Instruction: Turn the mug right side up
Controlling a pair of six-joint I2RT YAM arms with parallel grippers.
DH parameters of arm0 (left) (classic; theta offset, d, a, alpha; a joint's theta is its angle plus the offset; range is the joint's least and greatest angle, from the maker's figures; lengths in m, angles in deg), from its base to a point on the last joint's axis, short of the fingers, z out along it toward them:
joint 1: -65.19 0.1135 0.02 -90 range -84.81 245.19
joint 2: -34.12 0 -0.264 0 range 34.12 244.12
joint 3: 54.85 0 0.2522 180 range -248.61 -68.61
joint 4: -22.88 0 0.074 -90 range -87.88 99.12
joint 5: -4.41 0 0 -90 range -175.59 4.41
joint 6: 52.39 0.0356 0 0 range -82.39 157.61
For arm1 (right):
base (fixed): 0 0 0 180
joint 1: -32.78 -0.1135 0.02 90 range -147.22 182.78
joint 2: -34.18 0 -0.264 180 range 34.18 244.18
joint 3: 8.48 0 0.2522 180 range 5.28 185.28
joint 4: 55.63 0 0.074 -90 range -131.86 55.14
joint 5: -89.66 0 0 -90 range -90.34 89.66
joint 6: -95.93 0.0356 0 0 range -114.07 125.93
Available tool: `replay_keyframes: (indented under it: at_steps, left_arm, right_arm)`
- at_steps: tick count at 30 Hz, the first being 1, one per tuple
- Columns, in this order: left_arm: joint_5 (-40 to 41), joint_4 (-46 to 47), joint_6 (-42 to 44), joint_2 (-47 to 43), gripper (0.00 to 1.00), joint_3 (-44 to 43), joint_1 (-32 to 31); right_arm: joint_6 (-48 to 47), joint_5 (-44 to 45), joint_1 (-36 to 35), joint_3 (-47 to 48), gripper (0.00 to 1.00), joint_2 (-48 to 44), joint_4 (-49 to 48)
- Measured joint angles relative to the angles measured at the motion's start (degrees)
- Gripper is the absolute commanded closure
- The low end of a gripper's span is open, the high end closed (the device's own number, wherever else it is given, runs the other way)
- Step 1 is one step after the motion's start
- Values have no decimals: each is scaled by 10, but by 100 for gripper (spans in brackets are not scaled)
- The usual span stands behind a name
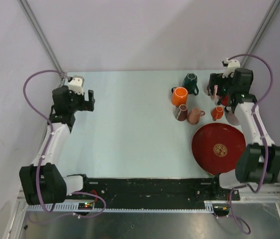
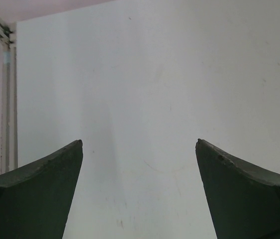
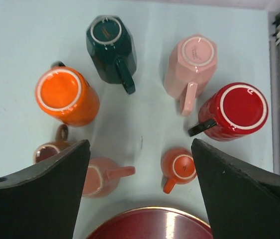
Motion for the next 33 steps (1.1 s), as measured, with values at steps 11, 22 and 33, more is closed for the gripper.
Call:
replay_keyframes:
  at_steps: [11,22,33]
  left_arm:
    - [-47,-302,28,28,2,-171,-4]
    - [-48,-399,43,70,2,-268,-7]
    - [-47,-433,73,72,2,-297,-36]
  right_arm:
    - [-96,5,-47,278,34,336,131]
    - [-128,11,-71,469,46,525,198]
    - [-127,0,-73,485,96,554,195]
